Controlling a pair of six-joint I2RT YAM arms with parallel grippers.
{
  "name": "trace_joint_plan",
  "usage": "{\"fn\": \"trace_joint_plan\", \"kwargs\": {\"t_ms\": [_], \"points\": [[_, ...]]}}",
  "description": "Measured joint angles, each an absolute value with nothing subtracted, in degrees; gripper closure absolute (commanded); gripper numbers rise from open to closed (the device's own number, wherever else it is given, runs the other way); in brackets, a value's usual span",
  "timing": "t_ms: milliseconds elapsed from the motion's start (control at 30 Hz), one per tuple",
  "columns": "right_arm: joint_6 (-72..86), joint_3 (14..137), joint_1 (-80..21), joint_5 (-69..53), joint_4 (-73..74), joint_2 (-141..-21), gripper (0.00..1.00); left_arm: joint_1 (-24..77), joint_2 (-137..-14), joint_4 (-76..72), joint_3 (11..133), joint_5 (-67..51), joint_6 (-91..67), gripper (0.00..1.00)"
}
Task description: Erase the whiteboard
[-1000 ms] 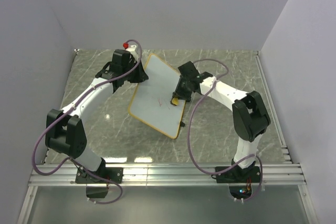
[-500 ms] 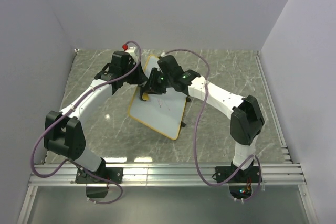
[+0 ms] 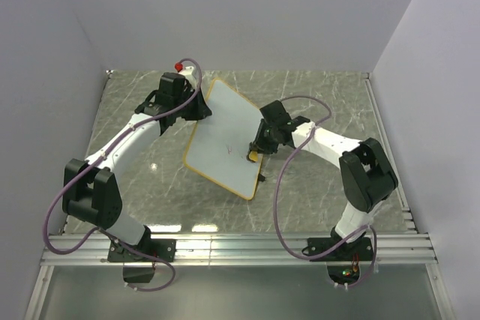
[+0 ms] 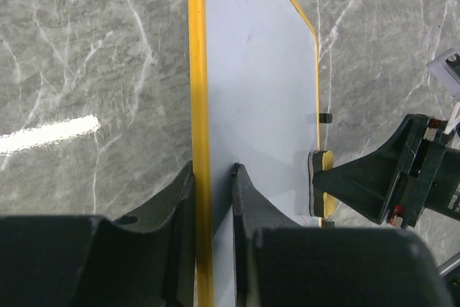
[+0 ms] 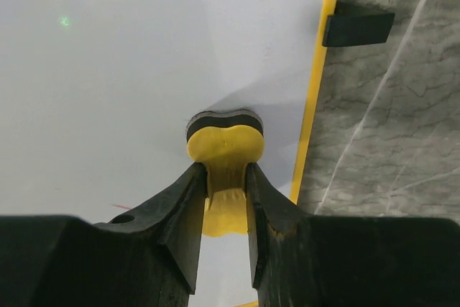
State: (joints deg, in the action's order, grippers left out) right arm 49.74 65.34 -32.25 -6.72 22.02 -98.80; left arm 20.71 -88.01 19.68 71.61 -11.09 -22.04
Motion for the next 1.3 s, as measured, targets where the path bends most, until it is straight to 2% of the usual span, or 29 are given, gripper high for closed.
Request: {"fn": "trace_joint_plan", "kwargs": {"t_ms": [200,467,667,967,1133,1300], "points": [[43.9,73.8,-37.7,-2.6,29.2,-100.4,1.00,20.7,-88.0,19.7,71.6,-11.2,-22.1,1.00],[41.6,87.1,-48.2,-9.3,26.4,-101.2,1.00,20.7,-87.8,19.6,71.6,-11.5,-22.2,1.00],[43.0,81.2,-46.2,-11.5,22.1,-100.3,1.00,20.7,-87.5,19.1,70.6,-10.9,-22.2,1.00],[47.2,61.7,-33.0,-11.9,17.7,-96.6,1.00,20.7,-86.5,17.8,69.4,-10.7,-22.3,1.00],[46.7,61.6,-33.7,-8.2,19.8,-96.4,1.00,20.7,-86.1,17.8,69.1,-10.7,-22.3,1.00],[43.2,69.2,-38.7,-2.8,27.6,-97.8,1.00,20.7,-85.9,17.9,69.1,-10.7,-22.3,1.00]]}}
